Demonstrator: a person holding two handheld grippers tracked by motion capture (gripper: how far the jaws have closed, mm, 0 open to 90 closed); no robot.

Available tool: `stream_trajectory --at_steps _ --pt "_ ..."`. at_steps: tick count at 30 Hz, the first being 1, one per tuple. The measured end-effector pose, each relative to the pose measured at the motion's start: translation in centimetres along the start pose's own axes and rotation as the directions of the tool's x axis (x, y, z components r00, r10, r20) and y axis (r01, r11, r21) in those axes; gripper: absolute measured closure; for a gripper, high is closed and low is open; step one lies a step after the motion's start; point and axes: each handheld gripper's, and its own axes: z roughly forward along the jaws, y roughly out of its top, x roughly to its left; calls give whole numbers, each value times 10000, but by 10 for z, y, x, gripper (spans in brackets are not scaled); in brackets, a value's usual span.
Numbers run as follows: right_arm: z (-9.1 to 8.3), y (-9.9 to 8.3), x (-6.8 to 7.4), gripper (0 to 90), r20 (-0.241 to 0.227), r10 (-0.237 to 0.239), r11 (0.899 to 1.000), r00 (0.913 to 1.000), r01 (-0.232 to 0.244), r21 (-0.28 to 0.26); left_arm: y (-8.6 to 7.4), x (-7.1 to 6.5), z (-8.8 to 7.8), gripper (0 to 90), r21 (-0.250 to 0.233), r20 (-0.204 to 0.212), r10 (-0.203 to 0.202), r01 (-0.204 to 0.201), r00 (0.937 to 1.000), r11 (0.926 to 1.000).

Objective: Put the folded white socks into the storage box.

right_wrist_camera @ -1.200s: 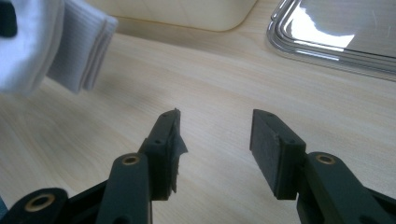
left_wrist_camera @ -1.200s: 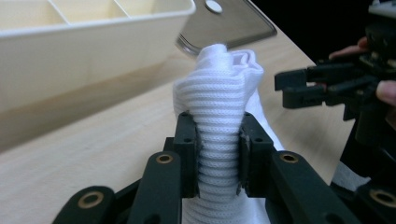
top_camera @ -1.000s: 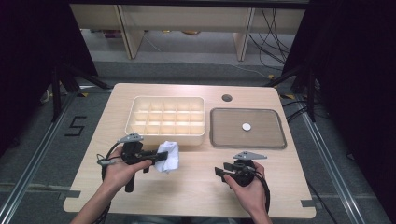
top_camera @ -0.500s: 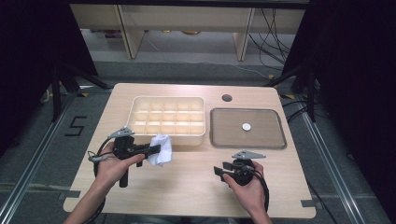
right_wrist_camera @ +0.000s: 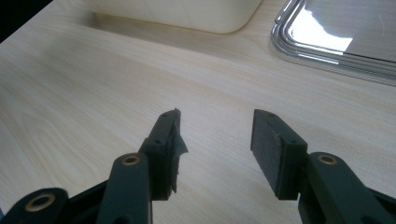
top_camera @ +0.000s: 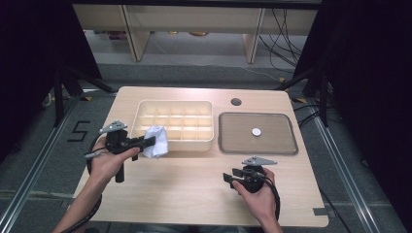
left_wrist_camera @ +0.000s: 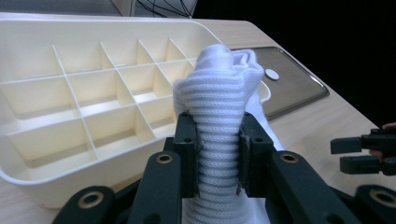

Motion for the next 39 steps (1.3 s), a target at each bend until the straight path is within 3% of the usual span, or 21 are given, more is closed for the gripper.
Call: stream_trajectory --at_steps 4,5,11,16,17,18,21,23,33,34,36,37,39 --pt "-1 0 1 532 148 -24 10000 9999 23 64 2 5 -1 725 -91 -77 -67 67 9999 9999" --pt "0 0 1 531 -37 29 10000 10000 -29 81 4 8 -1 725 -52 -141 -83 82 9999 10000" --pt "1 0 2 531 -33 30 10000 10000 -30 61 7 15 0 725 -138 -367 -115 110 9993 9998" --pt "-1 -1 4 530 -64 355 9993 9994 -354 91 13 25 3 725 -136 -666 -107 99 9977 9999" --pt "-1 -1 4 530 -64 355 9993 9994 -354 91 14 28 4 725 -167 -716 -155 144 9973 9998" --pt "-1 -1 1 530 3 56 10000 10000 -56 24 15 30 6 725 -156 -751 -127 116 9971 9998" --pt "-2 -1 1 530 91 142 9999 9999 -143 96 16 38 10 724 -260 -865 -161 139 9961 9996" --pt "-2 -2 1 530 70 92 10000 9999 -92 -3 17 45 14 725 -152 -1108 -249 233 9935 9996" --pt "-4 -3 0 526 172 171 9998 9997 -169 -89 24 63 27 724 35 -1312 -319 326 9908 9995" --pt "-3 -4 1 526 128 373 9993 9992 -372 -15 25 64 28 724 28 -1325 -331 338 9906 9994" --pt "-2 -5 0 525 77 185 9998 9998 -184 -87 27 67 30 723 79 -1381 -348 362 9898 9993" --pt "-2 -6 4 525 61 671 9977 9977 -671 -38 29 68 31 724 88 -1397 -390 407 9894 9991" --pt "-3 -6 3 524 82 523 9986 9986 -523 38 31 72 34 723 153 -1466 -395 422 9884 9990"
